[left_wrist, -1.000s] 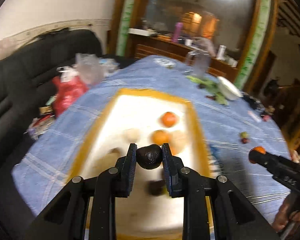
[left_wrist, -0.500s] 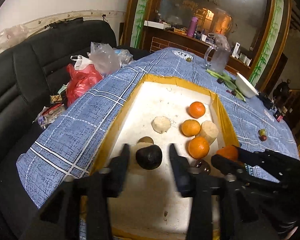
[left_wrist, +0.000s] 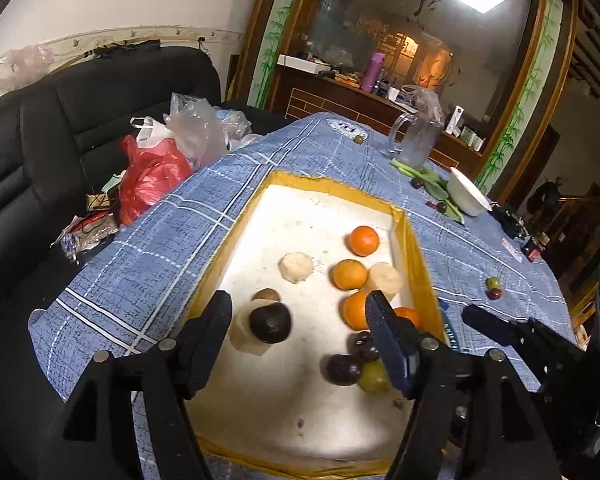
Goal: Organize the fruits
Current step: 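Carry the plum and orange over the tray and open both tools, then grasp a red date with the left tool while the right tool grasps a green grape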
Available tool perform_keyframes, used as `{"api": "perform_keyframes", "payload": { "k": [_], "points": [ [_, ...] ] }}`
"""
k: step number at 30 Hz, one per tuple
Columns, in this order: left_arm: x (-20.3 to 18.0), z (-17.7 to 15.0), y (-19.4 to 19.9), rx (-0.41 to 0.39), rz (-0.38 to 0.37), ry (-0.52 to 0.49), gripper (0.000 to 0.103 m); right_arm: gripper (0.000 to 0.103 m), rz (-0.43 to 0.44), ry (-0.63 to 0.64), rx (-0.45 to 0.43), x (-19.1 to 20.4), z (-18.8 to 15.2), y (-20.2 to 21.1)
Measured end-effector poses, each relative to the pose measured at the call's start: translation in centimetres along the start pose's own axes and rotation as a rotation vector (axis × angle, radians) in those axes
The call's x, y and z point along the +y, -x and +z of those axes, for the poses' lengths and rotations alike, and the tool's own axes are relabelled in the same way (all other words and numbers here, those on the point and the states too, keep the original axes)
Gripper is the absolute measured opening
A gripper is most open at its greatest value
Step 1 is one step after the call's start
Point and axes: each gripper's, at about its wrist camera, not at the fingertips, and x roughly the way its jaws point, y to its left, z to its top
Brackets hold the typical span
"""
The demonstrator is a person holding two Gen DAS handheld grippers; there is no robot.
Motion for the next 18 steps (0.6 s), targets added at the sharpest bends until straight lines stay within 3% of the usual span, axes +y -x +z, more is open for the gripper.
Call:
{"api": "perform_keyframes", "payload": {
  "k": [9,18],
  "points": [
    [-4.5,-0.8,1.3,0.015,-0.050,-0.089,0.078,0.071,-0.067,-0.150,-0.006,-6.4,-3.7,3.4],
    [-10.5,-2.1,0.7,0.058,-0.117,-0.209,0.078,0.071,-0.147,-0.336,0.050,-15.8,-7.5,5.0]
  ]
}}
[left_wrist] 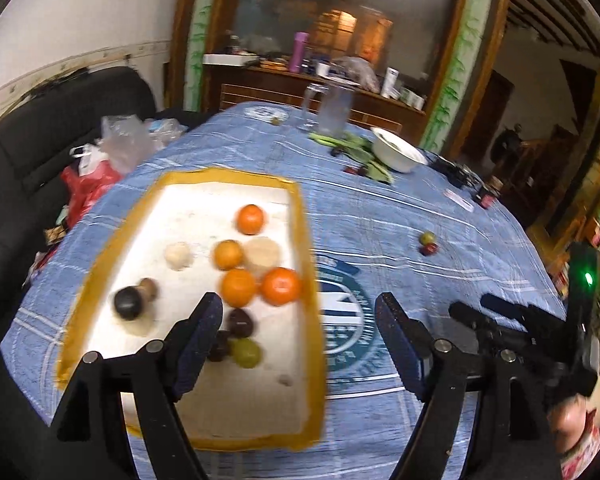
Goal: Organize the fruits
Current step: 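Grasp a red date with the left tool while the right tool grasps a green grape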
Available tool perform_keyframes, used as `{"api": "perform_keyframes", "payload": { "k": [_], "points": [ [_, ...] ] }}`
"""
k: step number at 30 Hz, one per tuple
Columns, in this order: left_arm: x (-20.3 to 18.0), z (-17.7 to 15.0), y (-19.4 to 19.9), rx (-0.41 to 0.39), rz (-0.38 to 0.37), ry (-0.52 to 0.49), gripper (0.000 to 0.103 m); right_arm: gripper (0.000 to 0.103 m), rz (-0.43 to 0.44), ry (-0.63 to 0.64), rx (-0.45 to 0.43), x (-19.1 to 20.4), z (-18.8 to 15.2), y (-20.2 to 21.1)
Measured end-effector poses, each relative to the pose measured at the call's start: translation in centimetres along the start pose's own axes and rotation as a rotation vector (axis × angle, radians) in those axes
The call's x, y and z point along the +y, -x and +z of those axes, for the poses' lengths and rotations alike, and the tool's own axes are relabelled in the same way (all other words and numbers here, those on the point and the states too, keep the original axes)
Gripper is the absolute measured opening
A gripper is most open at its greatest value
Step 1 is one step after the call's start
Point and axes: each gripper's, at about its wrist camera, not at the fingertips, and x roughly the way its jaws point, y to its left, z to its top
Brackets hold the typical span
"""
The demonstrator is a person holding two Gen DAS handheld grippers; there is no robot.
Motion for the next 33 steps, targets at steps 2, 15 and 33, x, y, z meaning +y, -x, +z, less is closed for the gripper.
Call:
{"api": "perform_keyframes", "payload": {
  "k": [2,15,33],
  "points": [
    [-1.4,0.1,-0.5,0.012,-0.025,-0.024,0.078,0.069,-0.010,-0.027,0.005,-1.6,0.5,-0.2],
    [-6.3,-0.2,-5.3,0.121,-0.065,-0.117,0.078,0.041,0.006,-0.173,0.061,-7.7,8.3,-8.7],
    [-12.4,3.1,-13.1,0.188,-0.133,-0.140,0.077,0.027,-0.027,-0.267,-0.066,-12.8,6.2,-5.2]
  ]
}}
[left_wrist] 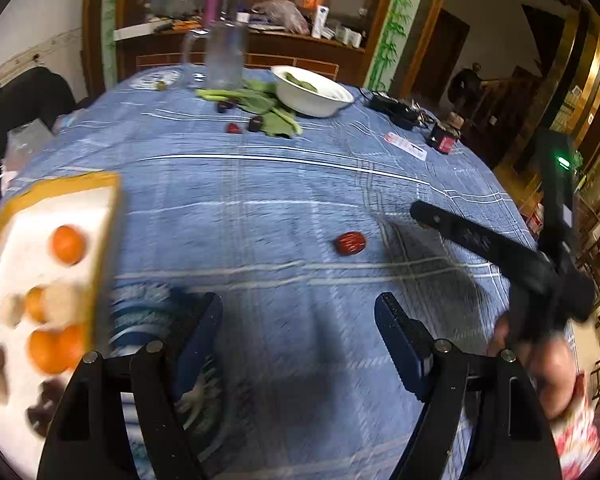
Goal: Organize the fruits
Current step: 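Grasp a red date with the left tool while the right tool grasps a green grape, then carry the date and grape over the tray and open both tools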
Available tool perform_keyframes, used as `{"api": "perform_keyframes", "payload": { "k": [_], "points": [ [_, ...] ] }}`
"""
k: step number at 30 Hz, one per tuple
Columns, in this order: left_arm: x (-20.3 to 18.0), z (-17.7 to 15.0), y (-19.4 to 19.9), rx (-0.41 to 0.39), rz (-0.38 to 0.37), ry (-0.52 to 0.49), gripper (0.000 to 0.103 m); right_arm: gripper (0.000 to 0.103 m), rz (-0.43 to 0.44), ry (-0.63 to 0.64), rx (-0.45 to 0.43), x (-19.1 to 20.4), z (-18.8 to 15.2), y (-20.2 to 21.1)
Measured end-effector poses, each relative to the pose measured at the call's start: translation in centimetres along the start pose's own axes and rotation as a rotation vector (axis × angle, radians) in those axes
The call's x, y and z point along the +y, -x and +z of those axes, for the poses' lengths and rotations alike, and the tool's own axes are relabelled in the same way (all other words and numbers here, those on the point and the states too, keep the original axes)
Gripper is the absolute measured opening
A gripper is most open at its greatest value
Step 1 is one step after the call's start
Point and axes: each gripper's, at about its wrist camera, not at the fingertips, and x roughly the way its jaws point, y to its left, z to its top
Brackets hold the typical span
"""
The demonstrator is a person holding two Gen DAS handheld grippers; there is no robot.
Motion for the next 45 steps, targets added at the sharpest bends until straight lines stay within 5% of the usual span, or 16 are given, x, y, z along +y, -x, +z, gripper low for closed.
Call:
{"api": "perform_keyframes", "payload": {
  "k": [7,11,16,18,28,45],
  "points": [
    [-2.1,2.6,-6.2,0.034,-0.033,-0.046,0.077,0.026,0.016,-0.048,0.027,-2.0,0.2,-0.9],
    [-2.4,3.1,-8.4,0.056,-0.056,-0.065,0.052,0.027,0.011,-0.027,0.004,-1.5,0.5,-0.5],
    [-3.2,2.8,-8.9,0.024,-0.045,-0.127,0.042,0.027,0.036,-0.037,0.008,-1.4,0.8,-0.6],
    [-3.4,2.7,-8.8,0.020,-0.056,-0.138,0.026,0.027,0.042,-0.038,0.016,-1.3,0.7,-0.7],
    [-3.3,2.4,-7.0,-0.057,-0.028,-0.140,0.026,0.027,0.038,-0.028,0.035,-0.9,0.5,-1.3],
    [-2.2,2.1,-7.5,-0.024,-0.044,-0.071,0.026,0.027,0.060,0.007,-0.002,0.7,0.9,-0.8]
  ]
}}
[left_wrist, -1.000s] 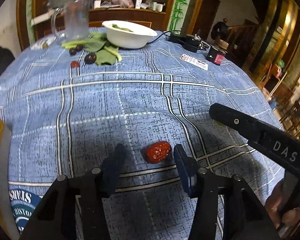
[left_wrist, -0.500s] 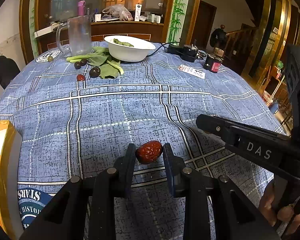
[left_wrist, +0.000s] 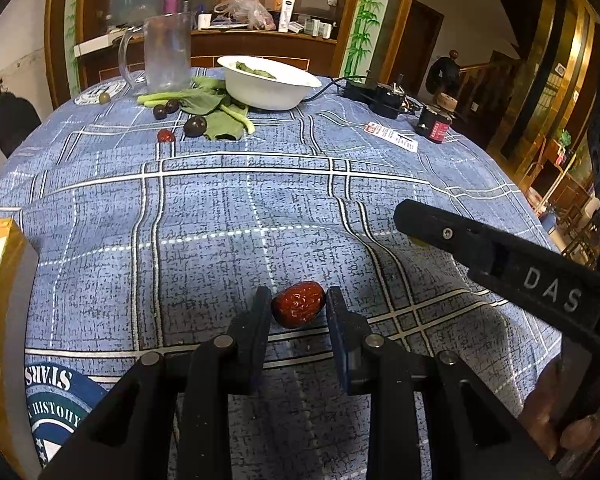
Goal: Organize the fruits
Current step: 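Carry the date and grape over the tray and open both tools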
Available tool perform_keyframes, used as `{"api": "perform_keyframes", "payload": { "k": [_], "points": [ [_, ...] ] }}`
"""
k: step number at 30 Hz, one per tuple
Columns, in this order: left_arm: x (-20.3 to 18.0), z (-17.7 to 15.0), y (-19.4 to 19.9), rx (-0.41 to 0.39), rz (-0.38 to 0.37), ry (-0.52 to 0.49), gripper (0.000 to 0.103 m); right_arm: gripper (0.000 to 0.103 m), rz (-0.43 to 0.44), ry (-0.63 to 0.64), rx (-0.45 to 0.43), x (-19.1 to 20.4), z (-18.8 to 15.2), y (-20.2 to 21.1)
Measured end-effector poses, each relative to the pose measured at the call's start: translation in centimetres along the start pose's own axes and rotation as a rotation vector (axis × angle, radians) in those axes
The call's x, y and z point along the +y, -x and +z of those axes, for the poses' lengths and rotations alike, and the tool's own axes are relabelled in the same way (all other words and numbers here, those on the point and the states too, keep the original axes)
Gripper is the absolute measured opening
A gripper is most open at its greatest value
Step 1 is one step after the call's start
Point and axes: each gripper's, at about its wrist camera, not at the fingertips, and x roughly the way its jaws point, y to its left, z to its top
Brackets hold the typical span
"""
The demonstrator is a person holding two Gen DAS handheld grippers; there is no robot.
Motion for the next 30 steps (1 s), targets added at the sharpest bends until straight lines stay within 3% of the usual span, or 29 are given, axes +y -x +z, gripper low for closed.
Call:
{"api": "perform_keyframes", "payload": {
  "k": [4,8,15,20,25,30],
  "points": [
    [1.3,-0.1,1.2,-0.011,0.013,0.086,0.026,0.027,-0.019,0.037,-0.021,0.7,-0.2,0.1],
    [3.5,-0.7,6.2,-0.068,0.036,0.159,0.026,0.027,-0.035,0.035,-0.044,0.3,-0.2,0.7],
    [10.6,-3.2,18.9,-0.259,0.219,0.270,0.027,0.027,-0.018,0.003,-0.030,-0.5,-0.7,0.8],
    [16.2,-6.1,22.0,-0.258,0.346,0.378,0.027,0.027,-0.023,0.045,-0.028,1.2,-1.3,1.2],
    [18.5,-8.5,21.3,-0.194,0.422,0.376,0.027,0.027,0.135,0.096,0.041,7.1,-2.0,2.3],
    [19.6,-10.0,20.0,-0.140,0.422,0.380,0.027,0.028,0.318,0.228,0.148,16.5,-2.8,2.0]
  ]
}}
